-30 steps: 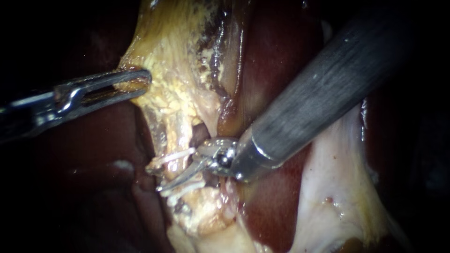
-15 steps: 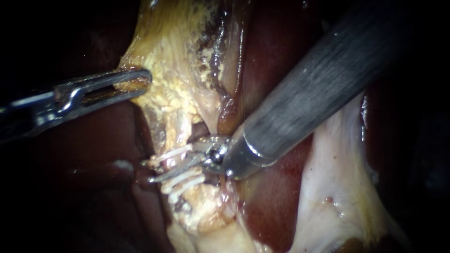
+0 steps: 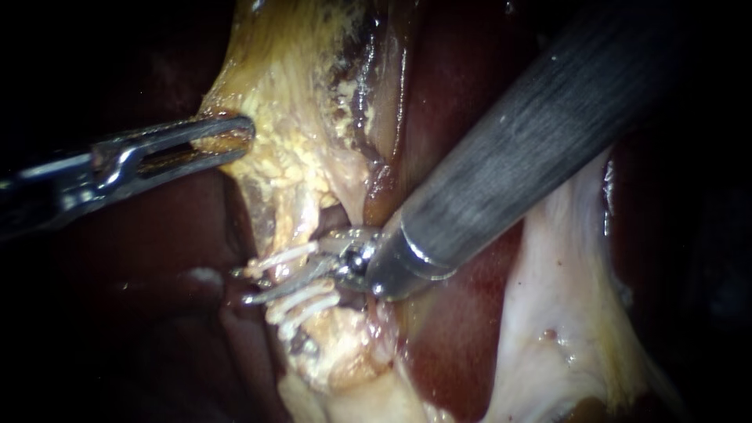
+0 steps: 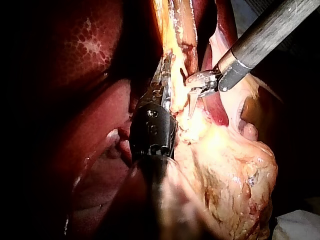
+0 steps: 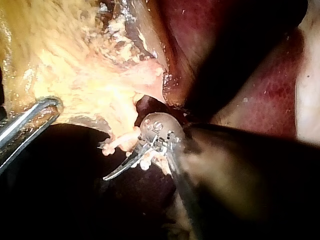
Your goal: Go to the cutting position left tube
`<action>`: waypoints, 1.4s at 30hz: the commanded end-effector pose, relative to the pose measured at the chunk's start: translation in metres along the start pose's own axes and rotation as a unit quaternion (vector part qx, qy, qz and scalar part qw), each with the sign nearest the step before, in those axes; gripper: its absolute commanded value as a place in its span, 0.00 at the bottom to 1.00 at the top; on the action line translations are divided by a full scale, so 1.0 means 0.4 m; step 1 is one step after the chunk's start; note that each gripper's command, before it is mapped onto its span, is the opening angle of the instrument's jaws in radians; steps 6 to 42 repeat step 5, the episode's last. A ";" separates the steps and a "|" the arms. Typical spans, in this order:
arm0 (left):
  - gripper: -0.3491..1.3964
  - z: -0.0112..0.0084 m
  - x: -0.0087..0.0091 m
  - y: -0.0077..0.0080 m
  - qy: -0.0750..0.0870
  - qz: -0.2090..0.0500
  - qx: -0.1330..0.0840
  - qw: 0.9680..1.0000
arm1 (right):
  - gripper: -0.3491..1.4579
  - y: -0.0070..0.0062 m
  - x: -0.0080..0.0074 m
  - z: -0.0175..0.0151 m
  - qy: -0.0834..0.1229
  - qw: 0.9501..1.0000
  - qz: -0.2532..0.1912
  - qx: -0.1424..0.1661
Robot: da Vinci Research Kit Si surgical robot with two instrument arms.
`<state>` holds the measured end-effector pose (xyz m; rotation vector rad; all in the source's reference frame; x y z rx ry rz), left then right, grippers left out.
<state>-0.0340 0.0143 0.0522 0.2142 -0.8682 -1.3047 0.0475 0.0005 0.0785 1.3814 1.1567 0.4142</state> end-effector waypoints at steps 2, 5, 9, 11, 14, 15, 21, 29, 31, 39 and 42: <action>0.00 -0.0001 -0.0001 0.0000 0.000 0.000 0.000 1.000 | 0.84 -0.0001 0.0000 -0.0001 0.000 1.000 0.000 0.000; 0.00 -0.0001 -0.0002 0.0000 0.000 0.000 0.000 1.000 | 0.84 -0.0001 0.0000 -0.0001 0.000 1.000 0.000 0.000; 0.00 -0.0001 -0.0002 0.0000 0.000 0.000 0.000 1.000 | 0.84 -0.0001 0.0000 -0.0001 0.000 1.000 0.000 0.000; 0.00 -0.0001 -0.0002 0.0000 0.000 0.000 0.000 1.000 | 0.84 -0.0001 0.0000 -0.0001 0.000 1.000 0.000 0.000; 0.00 -0.0001 -0.0002 0.0000 0.000 0.000 0.000 1.000 | 0.84 -0.0001 0.0000 -0.0001 0.000 1.000 0.000 0.000; 0.00 -0.0001 -0.0002 0.0000 0.000 0.000 0.000 1.000 | 0.84 -0.0001 0.0000 -0.0001 0.000 1.000 0.000 0.000; 0.00 -0.0001 -0.0002 0.0000 0.000 0.000 0.000 1.000 | 0.84 -0.0001 0.0000 -0.0001 0.000 1.000 0.000 0.000; 0.00 -0.0001 -0.0002 0.0000 0.000 0.000 0.000 1.000 | 0.84 -0.0001 0.0000 -0.0001 0.000 1.000 0.000 0.000; 0.00 -0.0001 -0.0002 0.0000 0.000 0.000 0.000 1.000 | 0.84 -0.0001 0.0000 -0.0001 0.000 1.000 0.000 0.000; 0.00 -0.0001 -0.0002 0.0000 0.000 0.000 0.000 1.000 | 0.84 -0.0001 0.0000 -0.0001 0.000 1.000 0.000 0.000; 0.00 -0.0001 -0.0002 0.0000 0.000 0.000 0.000 1.000 | 0.84 -0.0001 0.0000 -0.0001 0.000 1.000 0.000 0.000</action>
